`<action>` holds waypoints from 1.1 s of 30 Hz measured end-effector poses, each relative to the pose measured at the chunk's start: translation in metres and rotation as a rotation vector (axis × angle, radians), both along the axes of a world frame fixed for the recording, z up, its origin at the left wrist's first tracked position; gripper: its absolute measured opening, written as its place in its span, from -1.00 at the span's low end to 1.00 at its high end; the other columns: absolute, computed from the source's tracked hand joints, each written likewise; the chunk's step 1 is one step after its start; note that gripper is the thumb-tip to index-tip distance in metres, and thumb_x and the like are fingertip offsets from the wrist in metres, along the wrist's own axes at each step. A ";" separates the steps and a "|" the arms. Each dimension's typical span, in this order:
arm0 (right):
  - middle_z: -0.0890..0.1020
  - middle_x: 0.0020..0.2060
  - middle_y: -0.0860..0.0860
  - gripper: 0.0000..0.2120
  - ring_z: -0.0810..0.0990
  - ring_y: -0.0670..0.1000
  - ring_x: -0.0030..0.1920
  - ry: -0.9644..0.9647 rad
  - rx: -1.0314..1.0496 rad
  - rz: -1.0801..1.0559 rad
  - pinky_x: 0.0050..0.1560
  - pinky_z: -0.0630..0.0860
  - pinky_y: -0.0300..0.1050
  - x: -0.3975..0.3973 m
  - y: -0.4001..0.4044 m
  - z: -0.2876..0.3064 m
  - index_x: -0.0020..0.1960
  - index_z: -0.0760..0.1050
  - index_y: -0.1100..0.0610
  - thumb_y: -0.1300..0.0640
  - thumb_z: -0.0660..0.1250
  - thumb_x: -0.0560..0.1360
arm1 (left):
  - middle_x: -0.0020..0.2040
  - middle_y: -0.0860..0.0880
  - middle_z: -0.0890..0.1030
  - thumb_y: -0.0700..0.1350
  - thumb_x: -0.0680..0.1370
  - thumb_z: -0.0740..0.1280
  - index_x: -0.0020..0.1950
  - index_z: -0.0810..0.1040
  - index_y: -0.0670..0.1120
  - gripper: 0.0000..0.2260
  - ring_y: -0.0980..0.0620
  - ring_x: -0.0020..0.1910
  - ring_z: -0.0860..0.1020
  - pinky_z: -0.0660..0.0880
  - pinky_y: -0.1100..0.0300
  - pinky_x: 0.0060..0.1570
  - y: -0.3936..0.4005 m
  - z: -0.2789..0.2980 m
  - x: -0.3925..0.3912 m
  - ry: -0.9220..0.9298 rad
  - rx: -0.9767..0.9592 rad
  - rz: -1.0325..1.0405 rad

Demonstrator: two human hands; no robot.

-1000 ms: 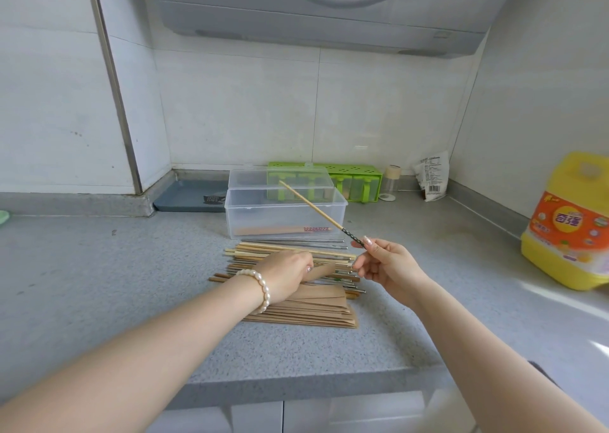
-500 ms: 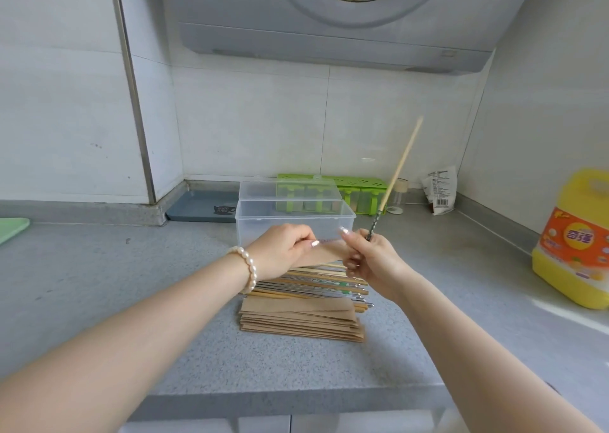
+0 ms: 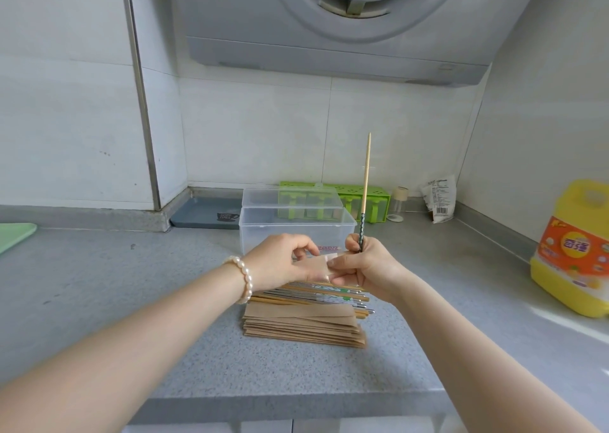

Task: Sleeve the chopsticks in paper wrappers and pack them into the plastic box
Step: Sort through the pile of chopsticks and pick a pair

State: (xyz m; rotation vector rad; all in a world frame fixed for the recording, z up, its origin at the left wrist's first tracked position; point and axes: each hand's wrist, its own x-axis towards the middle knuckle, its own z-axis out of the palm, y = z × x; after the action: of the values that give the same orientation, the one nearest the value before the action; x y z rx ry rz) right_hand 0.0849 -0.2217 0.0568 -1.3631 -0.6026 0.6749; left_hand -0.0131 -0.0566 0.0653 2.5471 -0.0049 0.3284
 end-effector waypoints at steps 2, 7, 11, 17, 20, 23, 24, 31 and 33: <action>0.58 -0.41 0.25 -0.53 0.66 0.18 -0.40 -0.010 0.003 -0.002 -0.53 0.55 -0.19 -0.002 0.001 -0.001 -0.24 0.14 0.10 0.57 0.30 0.38 | -0.11 0.16 0.48 0.08 0.30 0.52 0.11 0.52 0.08 -0.58 0.23 -0.19 0.43 0.39 0.28 -0.17 -0.006 0.000 -0.001 -0.002 0.020 0.012; 0.56 -0.44 0.21 -0.51 0.64 0.17 -0.44 -0.049 0.010 -0.041 -0.53 0.56 -0.15 -0.002 0.002 -0.003 -0.22 0.15 0.10 0.59 0.33 0.33 | -0.07 0.10 0.57 -0.02 0.33 0.51 0.03 0.56 0.07 -0.69 0.09 -0.08 0.55 0.54 0.11 -0.04 -0.013 -0.002 -0.002 -0.072 0.057 0.015; 0.46 -0.38 0.23 -0.50 0.64 0.19 -0.43 -0.069 0.025 -0.052 -0.51 0.57 -0.11 0.000 0.002 -0.004 -0.22 0.15 0.10 0.60 0.34 0.31 | -0.07 0.09 0.62 -0.08 0.34 0.50 0.02 0.61 0.01 -0.73 0.12 -0.07 0.56 0.52 0.18 -0.02 -0.012 -0.002 -0.003 -0.109 0.002 0.022; 0.58 -0.43 0.16 -0.51 0.64 0.15 -0.40 -0.138 -0.055 -0.028 -0.48 0.58 -0.10 -0.002 0.010 -0.010 -0.23 0.14 0.10 0.56 0.36 0.32 | -0.07 0.08 0.63 -0.13 0.36 0.48 0.00 0.64 0.00 -0.78 0.14 -0.07 0.55 0.49 0.25 -0.01 -0.011 -0.004 -0.005 -0.101 0.034 -0.006; 0.55 -0.44 0.15 -0.50 0.63 0.13 -0.42 -0.156 -0.076 -0.047 -0.48 0.58 -0.10 0.001 0.012 -0.012 -0.24 0.14 0.10 0.58 0.35 0.31 | -0.08 0.10 0.62 -0.12 0.36 0.48 0.02 0.63 0.00 -0.75 0.15 -0.07 0.56 0.49 0.26 -0.02 -0.010 -0.006 -0.006 -0.090 0.027 -0.009; 0.49 -0.40 0.19 -0.50 0.62 0.12 -0.45 -0.188 -0.097 -0.064 -0.49 0.57 -0.10 0.001 0.013 -0.011 -0.24 0.14 0.10 0.59 0.35 0.31 | -0.14 0.13 0.61 -0.12 0.36 0.48 0.00 0.63 -0.01 -0.78 0.15 -0.10 0.56 0.49 0.27 -0.04 -0.010 -0.008 -0.006 -0.108 -0.005 0.005; 0.49 -0.41 0.19 -0.50 0.61 0.12 -0.45 -0.198 -0.104 -0.067 -0.49 0.56 -0.10 0.001 0.014 -0.012 -0.24 0.14 0.10 0.59 0.35 0.31 | -0.14 0.13 0.60 -0.13 0.36 0.47 -0.01 0.63 -0.01 -0.78 0.15 -0.10 0.56 0.49 0.28 -0.04 -0.011 -0.009 -0.005 -0.113 -0.011 0.006; 0.48 -0.49 0.08 -0.64 0.49 0.03 -0.52 -0.341 -0.213 -0.158 -0.49 0.49 -0.17 0.005 0.000 -0.012 -0.24 0.19 0.13 0.13 0.39 0.46 | -0.02 0.10 0.62 -0.12 0.40 0.46 0.07 0.61 -0.01 -0.75 0.14 -0.02 0.55 0.47 0.27 0.05 -0.001 -0.013 -0.001 -0.082 -0.027 0.080; 0.30 -0.55 -0.02 -0.58 0.25 -0.05 -0.56 -0.432 -0.256 -0.186 -0.56 0.25 -0.24 0.012 -0.010 -0.011 -0.30 0.22 0.13 -0.18 0.18 0.51 | 0.02 0.09 0.60 -0.11 0.42 0.45 0.12 0.59 -0.03 -0.72 0.14 0.01 0.53 0.44 0.28 0.08 0.007 -0.013 -0.001 -0.081 -0.015 0.131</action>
State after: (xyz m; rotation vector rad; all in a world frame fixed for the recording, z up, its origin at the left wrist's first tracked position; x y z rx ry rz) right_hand 0.0968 -0.2312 0.0454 -1.8017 -0.7358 0.3116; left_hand -0.0141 -0.0491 0.0521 2.5232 0.1339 0.4812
